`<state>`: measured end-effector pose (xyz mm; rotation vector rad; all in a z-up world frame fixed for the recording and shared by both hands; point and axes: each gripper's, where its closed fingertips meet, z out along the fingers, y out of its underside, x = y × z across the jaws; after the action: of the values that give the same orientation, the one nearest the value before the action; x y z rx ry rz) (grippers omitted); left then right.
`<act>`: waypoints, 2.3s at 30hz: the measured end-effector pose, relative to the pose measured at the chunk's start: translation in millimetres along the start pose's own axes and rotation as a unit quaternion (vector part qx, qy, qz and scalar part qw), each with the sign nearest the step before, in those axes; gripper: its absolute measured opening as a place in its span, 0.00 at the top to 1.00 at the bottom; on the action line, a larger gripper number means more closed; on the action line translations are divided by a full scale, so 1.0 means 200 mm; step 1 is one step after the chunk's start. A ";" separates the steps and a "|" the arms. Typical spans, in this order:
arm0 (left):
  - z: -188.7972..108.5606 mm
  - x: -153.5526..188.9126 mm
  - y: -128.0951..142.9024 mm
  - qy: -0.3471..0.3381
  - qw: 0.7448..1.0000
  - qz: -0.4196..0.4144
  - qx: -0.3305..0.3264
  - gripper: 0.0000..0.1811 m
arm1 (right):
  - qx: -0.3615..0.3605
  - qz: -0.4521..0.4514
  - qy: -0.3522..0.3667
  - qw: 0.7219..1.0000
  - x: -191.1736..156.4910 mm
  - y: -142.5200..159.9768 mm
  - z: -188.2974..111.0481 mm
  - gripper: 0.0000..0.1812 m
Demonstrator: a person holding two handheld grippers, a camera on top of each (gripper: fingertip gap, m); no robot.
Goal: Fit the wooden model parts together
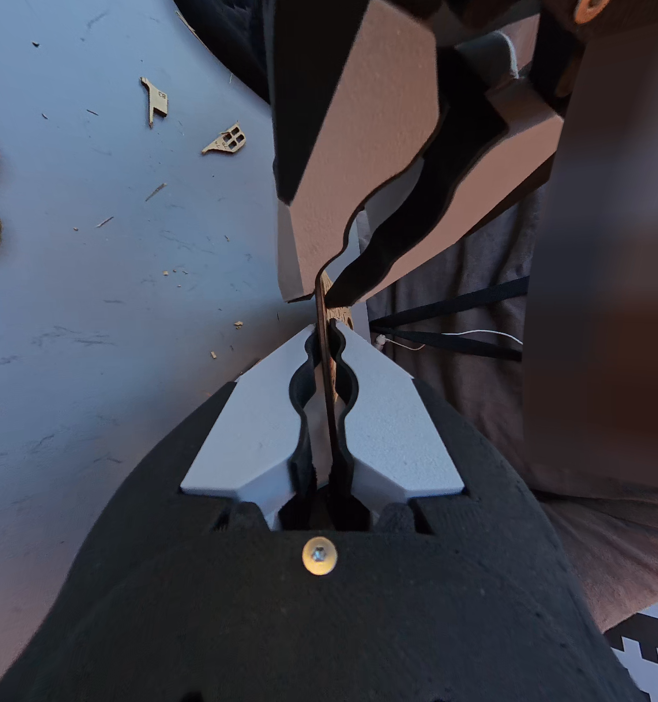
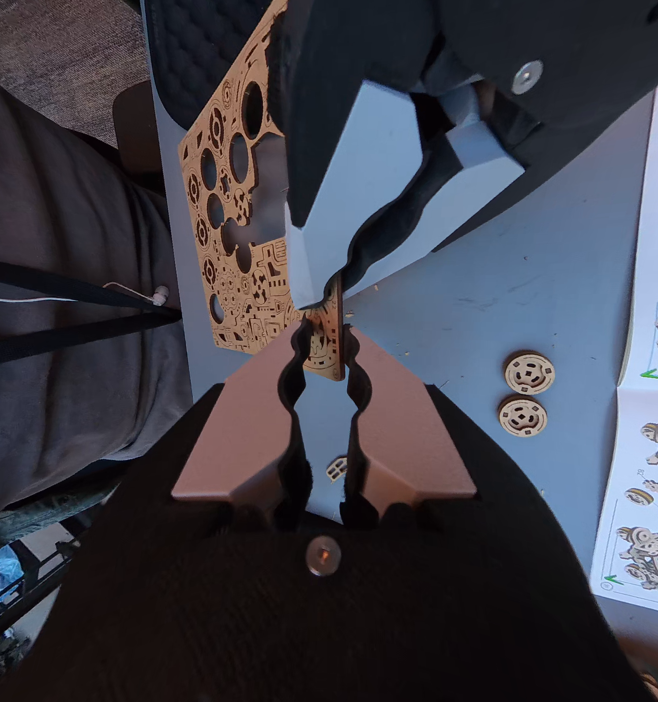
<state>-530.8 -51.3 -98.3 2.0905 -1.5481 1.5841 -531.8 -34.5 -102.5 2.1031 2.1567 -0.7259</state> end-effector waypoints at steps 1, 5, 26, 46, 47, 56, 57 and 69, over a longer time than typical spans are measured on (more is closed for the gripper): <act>0.00 0.00 0.00 -0.001 1.000 -0.002 -0.001 0.99 | 0.001 -0.006 0.004 1.000 0.00 0.00 0.00 0.92; 0.00 0.02 0.00 0.016 1.000 -0.004 0.003 0.99 | 0.028 -0.002 -0.021 0.999 -0.01 -0.01 -0.02 0.91; 0.01 0.01 0.02 0.008 1.000 0.001 -0.010 0.99 | 0.004 -0.024 0.020 0.999 0.00 0.00 0.02 0.90; 0.03 0.03 0.02 0.011 1.000 0.011 -0.019 0.99 | 0.019 -0.013 -0.020 1.000 -0.04 0.00 0.02 0.91; 0.03 0.03 0.02 0.012 1.000 0.009 -0.021 0.99 | 0.012 -0.022 -0.008 1.000 -0.04 0.01 0.02 0.91; 0.01 0.01 0.02 0.004 1.000 0.004 -0.016 0.99 | 0.001 -0.067 0.068 0.995 -0.01 -0.01 0.01 0.89; 0.01 0.02 0.02 0.009 1.000 0.002 -0.014 0.99 | 0.008 -0.061 0.058 0.996 -0.02 -0.01 0.01 0.88; -0.01 0.01 0.01 0.021 1.000 -0.016 0.000 0.99 | 0.189 -0.190 0.216 0.939 -0.06 -0.03 -0.18 0.91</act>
<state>-533.9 -52.3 -96.0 2.0577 -1.4935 1.6061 -525.0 -32.3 -64.1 2.2072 2.9278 -0.8237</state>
